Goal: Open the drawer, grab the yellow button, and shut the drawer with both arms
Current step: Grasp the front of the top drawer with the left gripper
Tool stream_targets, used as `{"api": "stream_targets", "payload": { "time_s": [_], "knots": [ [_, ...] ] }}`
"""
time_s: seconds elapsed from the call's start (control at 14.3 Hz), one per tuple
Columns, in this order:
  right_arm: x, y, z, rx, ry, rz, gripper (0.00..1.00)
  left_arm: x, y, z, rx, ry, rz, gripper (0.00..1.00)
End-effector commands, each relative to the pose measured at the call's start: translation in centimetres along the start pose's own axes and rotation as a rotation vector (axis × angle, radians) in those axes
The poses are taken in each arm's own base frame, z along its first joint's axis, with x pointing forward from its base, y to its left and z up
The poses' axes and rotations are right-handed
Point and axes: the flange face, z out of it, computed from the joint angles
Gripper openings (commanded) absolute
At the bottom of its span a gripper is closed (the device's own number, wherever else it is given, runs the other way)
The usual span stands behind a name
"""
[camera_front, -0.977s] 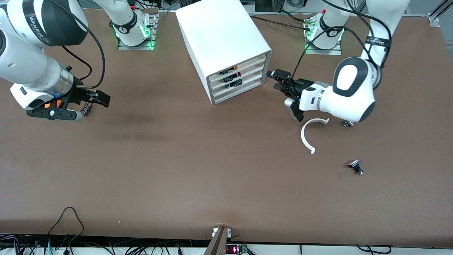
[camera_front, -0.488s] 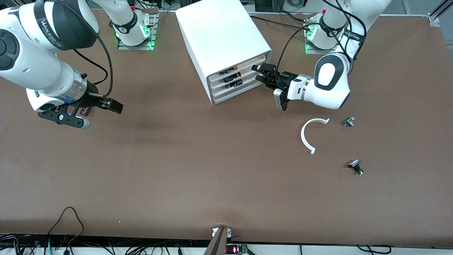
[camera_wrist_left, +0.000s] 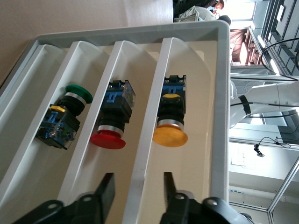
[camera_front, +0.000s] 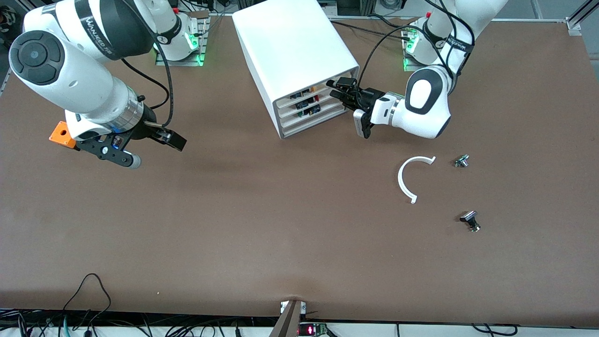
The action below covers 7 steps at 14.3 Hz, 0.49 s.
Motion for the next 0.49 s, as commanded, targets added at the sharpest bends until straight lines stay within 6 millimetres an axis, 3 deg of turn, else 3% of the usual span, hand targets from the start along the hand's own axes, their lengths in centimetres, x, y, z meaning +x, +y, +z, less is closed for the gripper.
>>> {"api": "stream_targets", "payload": {
  "time_s": [0.0,0.14,0.42],
  "knots": [
    [-0.5,-2.1,-0.8,0.03,-0.012,0.034,0.99,-0.5,-0.6,0.4,-0.012,0.021,0.045,0.23],
    [-0.6,-3.0,-0.8,0.035,-0.009,0.06,0.99,-0.5,-1.2,0.6,-0.016,0.017,0.076,0.0],
    [-1.5,-6.1,-0.6,0.051,-0.006,0.125,0.99,-0.2,-1.3,-0.1,-0.015,0.028,0.082,0.0]
  ]
}}
